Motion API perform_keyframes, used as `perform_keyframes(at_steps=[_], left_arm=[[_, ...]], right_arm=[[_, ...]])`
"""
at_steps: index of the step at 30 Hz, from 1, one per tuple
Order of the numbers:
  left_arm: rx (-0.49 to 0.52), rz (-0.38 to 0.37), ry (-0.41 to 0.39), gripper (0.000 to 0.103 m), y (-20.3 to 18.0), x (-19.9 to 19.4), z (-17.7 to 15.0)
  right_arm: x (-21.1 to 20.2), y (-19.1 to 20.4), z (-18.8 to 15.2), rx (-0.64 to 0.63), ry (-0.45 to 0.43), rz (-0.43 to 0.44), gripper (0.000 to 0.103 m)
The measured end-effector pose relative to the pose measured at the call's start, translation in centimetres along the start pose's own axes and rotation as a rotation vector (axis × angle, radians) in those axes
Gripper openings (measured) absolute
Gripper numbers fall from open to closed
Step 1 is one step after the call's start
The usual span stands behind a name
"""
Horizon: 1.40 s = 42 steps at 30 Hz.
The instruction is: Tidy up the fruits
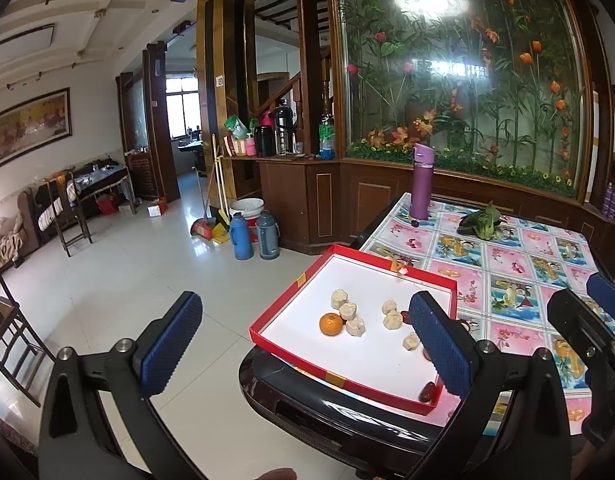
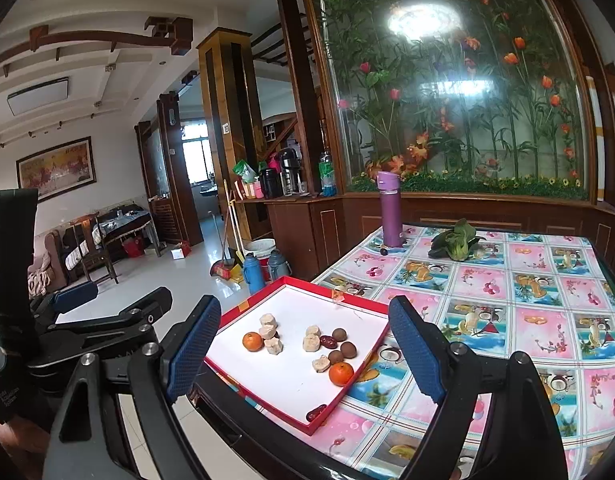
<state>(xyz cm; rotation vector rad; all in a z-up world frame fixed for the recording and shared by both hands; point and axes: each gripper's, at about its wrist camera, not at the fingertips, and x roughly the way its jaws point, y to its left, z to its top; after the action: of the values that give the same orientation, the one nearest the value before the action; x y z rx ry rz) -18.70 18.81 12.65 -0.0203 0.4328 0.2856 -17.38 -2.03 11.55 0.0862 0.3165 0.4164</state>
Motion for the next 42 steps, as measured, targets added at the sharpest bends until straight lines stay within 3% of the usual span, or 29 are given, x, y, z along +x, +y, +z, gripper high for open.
perform_keyframes(at_steps=[42], left_arm=[[-0.015, 0.002, -0.002, 0.103, 0.67, -0.29, -0.2]], right_arm=[[0.01, 0.59, -0.45, -0.014, 0.0, 0.002, 0.088]])
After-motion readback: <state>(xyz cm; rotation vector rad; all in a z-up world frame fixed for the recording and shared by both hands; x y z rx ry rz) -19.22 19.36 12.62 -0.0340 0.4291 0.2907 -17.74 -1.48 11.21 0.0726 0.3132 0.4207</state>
